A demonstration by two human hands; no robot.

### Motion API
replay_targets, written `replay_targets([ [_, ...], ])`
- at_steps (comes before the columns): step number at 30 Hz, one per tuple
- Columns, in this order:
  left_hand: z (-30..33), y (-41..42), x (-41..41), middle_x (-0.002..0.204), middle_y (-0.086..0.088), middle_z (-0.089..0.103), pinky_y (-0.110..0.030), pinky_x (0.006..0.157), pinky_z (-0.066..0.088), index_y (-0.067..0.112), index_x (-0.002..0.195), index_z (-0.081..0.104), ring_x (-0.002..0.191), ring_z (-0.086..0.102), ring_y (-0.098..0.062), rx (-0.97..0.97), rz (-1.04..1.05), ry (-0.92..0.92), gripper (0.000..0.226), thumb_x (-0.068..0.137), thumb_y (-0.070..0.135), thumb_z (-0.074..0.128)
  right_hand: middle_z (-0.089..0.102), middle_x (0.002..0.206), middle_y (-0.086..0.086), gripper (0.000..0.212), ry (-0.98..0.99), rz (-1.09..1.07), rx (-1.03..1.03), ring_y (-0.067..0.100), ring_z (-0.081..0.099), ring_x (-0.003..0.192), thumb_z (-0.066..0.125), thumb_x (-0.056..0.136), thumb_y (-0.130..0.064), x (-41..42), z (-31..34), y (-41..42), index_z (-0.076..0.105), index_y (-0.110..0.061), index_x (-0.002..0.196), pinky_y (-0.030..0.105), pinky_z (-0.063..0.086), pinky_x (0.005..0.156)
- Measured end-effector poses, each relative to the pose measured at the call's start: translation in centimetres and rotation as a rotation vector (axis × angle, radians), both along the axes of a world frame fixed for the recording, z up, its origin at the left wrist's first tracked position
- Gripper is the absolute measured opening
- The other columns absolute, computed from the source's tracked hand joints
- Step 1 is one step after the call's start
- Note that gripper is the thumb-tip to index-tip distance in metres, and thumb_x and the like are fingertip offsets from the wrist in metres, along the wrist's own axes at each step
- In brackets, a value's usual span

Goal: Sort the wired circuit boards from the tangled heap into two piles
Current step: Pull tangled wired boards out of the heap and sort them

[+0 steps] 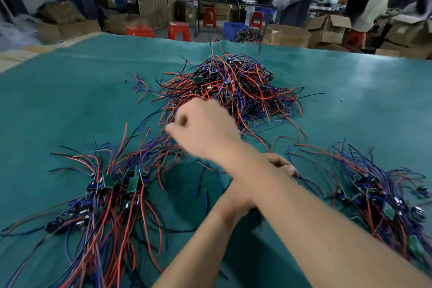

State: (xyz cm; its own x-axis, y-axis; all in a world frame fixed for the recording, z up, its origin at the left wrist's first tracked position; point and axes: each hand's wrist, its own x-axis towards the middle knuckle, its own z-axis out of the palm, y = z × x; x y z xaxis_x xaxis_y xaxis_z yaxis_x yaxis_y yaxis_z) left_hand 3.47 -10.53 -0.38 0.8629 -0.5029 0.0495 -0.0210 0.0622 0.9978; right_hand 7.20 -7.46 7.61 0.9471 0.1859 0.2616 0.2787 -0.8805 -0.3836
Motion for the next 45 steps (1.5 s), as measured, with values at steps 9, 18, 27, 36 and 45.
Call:
replay_targets([
  [9,0.5,0.2,-0.3,0.062,0.007,0.064,-0.014,0.051,0.045,0.006,0.077,0.061,0.051,0.056,0.002,0.008,0.051,-0.054,0.029,0.087,-0.016,0.045,0.070,0.110,0.009,0.006,0.086,-0.251,-0.047,0.036,0.067,0.100,0.072,0.092,-0.031,5.5,-2.2,-8.0,0.072,-0.026,0.094,0.040,0.056,0.083],
  [18,0.1,-0.3,0.1,0.075,-0.010,0.066,-0.016,0.053,0.048,0.002,0.094,0.063,0.056,0.062,-0.011,-0.016,-0.005,0.057,0.017,0.097,-0.005,0.049,0.070,0.064,-0.002,0.018,-0.063,-0.301,0.992,0.009,0.060,0.052,0.074,0.088,-0.016,0.3,3.5,-15.6,0.071,-0.016,0.070,0.022,0.047,0.050],
  [27,0.2,-0.4,0.7,0.079,-0.016,0.060,-0.018,0.045,0.044,0.005,0.096,0.047,0.052,0.059,-0.012,-0.190,0.229,0.202,0.006,0.101,0.003,0.045,0.070,0.071,0.001,0.014,0.077,-0.136,2.097,0.000,0.051,0.046,0.064,0.091,-0.019,-6.6,2.2,-20.3,0.066,-0.013,0.079,0.009,0.040,0.043],
  [36,0.5,-0.3,0.7,0.084,-0.014,0.068,-0.024,0.053,0.051,-0.002,0.104,0.065,0.062,0.064,-0.020,-0.249,0.157,0.275,0.050,0.095,0.046,0.053,0.070,0.067,0.007,0.018,0.135,-0.382,1.473,0.011,0.054,0.044,0.070,0.095,-0.013,-6.2,-4.1,-16.5,0.062,-0.011,0.079,0.019,0.041,0.037],
  [45,0.1,0.1,0.3,0.074,-0.009,0.068,-0.018,0.051,0.048,-0.002,0.096,0.069,0.058,0.061,-0.013,-0.181,0.114,0.116,0.016,0.096,0.011,0.060,0.067,0.071,0.012,0.011,0.233,-0.306,1.513,0.013,0.064,0.052,0.066,0.094,0.000,-6.1,-5.0,-16.5,0.069,0.003,0.084,0.017,0.052,0.048],
])
